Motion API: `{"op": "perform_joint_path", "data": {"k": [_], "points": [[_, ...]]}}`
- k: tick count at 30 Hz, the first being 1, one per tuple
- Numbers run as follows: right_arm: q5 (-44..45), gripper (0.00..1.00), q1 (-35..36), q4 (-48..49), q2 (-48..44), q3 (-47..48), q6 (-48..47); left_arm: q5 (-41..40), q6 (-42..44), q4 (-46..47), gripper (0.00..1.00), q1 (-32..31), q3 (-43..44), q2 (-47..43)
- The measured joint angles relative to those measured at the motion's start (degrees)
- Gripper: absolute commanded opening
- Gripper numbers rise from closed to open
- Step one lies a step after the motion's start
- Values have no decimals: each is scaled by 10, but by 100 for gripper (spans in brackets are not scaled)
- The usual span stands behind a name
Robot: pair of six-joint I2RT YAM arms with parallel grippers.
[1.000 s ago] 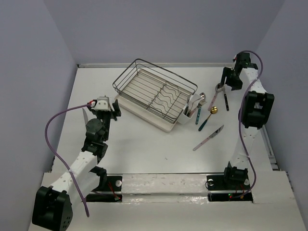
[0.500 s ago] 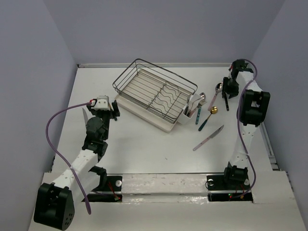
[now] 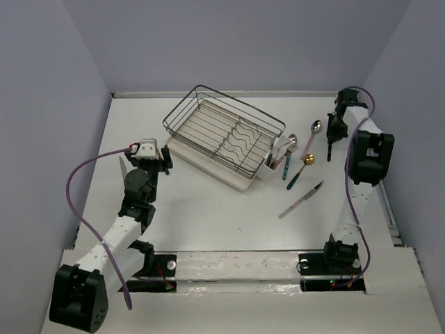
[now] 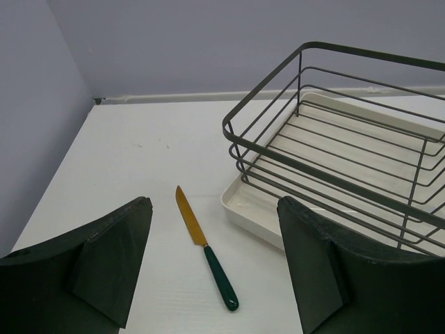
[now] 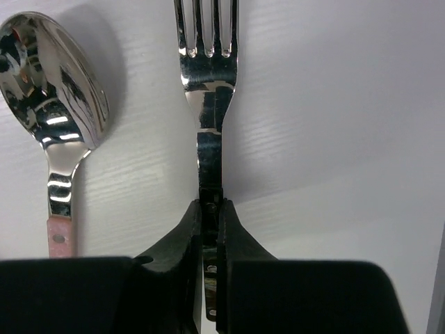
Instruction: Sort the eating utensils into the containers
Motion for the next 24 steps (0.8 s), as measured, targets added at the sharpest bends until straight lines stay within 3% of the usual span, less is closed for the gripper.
{"op": "perform_joint_path", "data": {"k": [5, 11, 17, 20, 24], "points": [[-10, 0, -20, 79, -116, -120, 18, 0, 0, 0, 84, 0, 0, -3], [-86, 0, -12, 339, -453, -309, 25, 0, 0, 0, 84, 1, 0, -9], [-231, 0, 136, 603, -669, -436, 13, 0, -1, 0, 84, 3, 0, -9], [-301, 0, 227, 690, -703, -494, 21, 0, -1, 0, 84, 3, 0, -9], [-311, 0, 318, 738, -687, -556, 20, 0, -3, 0, 84, 3, -1, -9]]}}
